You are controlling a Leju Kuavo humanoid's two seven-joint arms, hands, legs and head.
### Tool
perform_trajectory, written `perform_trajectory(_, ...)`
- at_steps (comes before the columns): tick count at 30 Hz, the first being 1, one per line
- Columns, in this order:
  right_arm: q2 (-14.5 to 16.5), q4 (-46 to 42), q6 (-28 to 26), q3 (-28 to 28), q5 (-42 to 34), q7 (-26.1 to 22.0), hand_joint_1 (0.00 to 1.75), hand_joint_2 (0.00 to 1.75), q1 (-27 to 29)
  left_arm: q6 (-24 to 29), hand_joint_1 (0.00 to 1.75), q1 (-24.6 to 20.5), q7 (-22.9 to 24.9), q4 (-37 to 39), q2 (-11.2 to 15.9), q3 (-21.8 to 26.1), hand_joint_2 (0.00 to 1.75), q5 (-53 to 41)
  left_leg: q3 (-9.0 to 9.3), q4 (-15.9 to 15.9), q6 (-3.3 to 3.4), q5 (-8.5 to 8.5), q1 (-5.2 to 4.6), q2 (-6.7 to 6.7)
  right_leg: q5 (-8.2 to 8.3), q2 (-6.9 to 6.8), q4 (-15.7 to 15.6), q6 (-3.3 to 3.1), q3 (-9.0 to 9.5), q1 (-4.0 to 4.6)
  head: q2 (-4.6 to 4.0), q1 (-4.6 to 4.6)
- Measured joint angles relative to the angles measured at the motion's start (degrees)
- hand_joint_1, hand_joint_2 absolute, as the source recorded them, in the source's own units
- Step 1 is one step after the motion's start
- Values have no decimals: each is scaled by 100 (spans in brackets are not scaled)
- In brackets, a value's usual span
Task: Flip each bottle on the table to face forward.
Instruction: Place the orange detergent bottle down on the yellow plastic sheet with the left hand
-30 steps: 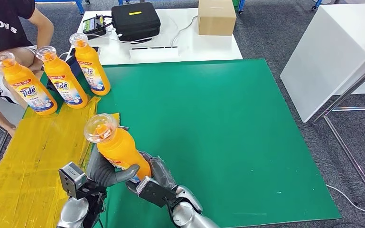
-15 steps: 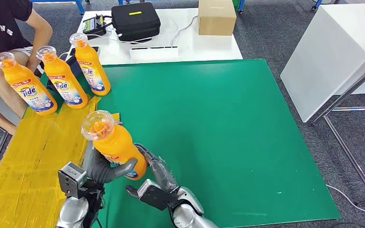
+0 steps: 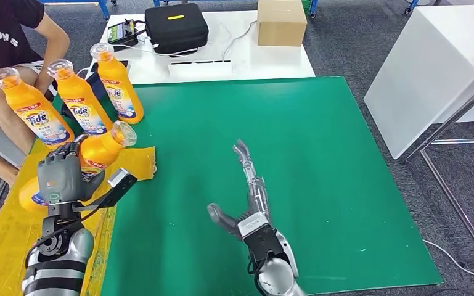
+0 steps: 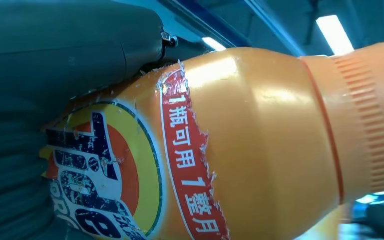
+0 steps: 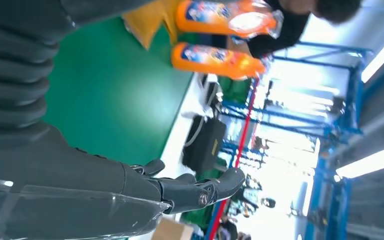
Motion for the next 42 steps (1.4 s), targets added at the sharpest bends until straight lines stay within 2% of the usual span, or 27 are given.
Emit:
perform_trajectory(3, 0, -176, -6, -144, -100, -23, 0, 175, 43, -445, 175, -377, 708, 734, 236, 70, 175, -548, 0, 0, 0, 0, 0, 1, 1, 1, 0, 0, -1, 0, 0, 2)
perform_trajectory(6, 0, -262, -2, -256, -92, 15, 0, 175, 48, -1071, 175, -877, 1661, 1706, 567, -68, 175, -626, 1, 0, -1, 1, 1, 9, 5, 9, 0, -1, -5, 1, 0, 1)
perform_trajectory(7, 1, -270, 1, -279, -77, 33, 0, 175, 47, -1240, 175, -1050, 1847, 2062, 671, -118, 175, -630, 1, 0, -1, 2, 1, 9, 6, 9, 1, -2, -4, 1, 0, 1)
perform_trajectory(10, 3, -273, 4, -316, -54, 55, 0, 175, 41, -1535, 175, -1428, 1995, 3009, 878, -167, 175, -632, 0, 0, -3, 3, 3, 6, 5, 7, 4, -3, -2, 3, 0, 1)
perform_trajectory(13, 6, -273, 4, -336, -51, 61, 0, 175, 36, -1570, 170, -1631, 1979, 3598, 955, -170, 175, -625, -1, 0, -4, 3, 2, 0, 2, 3, 6, -1, 3, 1, 0, 2)
perform_trajectory(14, 7, -273, 4, -344, -51, 69, 0, 175, 32, -1578, 150, -1702, 1953, 3742, 966, -168, 175, -616, 1, -1, -4, 2, 1, -5, 0, -1, 5, -1, 7, 0, 0, 2)
perform_trajectory(17, 7, -267, 6, -361, -54, 113, 0, 175, 25, -1615, 23, -1856, 1792, 4080, 980, -121, 175, -534, 13, -2, -6, 0, -2, -13, -2, -6, 3, -2, 21, -2, 0, 1)
perform_trajectory(18, 7, -260, 9, -367, -58, 129, 0, 175, 24, -1615, 0, -1883, 1723, 4166, 979, -90, 175, -491, 20, -3, -6, -1, -3, -13, -3, -6, 2, -4, 25, -2, 0, 1)
perform_trajectory(25, 7, -168, 21, -380, -71, 176, 0, 175, 5, -1372, 0, -1979, 1365, 4541, 946, 178, 175, -275, 55, -5, -16, 6, 2, -11, -4, -6, 4, -9, 56, 3, 0, 0)
perform_trajectory(33, 4, -90, -1, -384, -68, 195, 0, 175, 9, -778, 0, -1869, -107, 4467, 681, 668, 175, 579, 54, -4, -15, 11, -4, -37, -5, -34, 6, -8, 61, -3, 0, 0)
perform_trajectory(38, 4, -41, -27, -403, -56, 196, 0, 175, 43, -645, 0, -1393, -1455, 3715, 296, 741, 175, 1979, 40, -2, -14, 10, -7, -34, -4, -34, 5, -7, 48, -6, 0, 1)
perform_trajectory(42, 4, -19, -48, -426, -49, 192, 0, 175, 135, -576, 0, -747, -1912, 2502, -28, 502, 175, 2766, 18, 0, -13, 10, -7, -24, -1, -29, 5, -3, 22, -6, 0, 0)
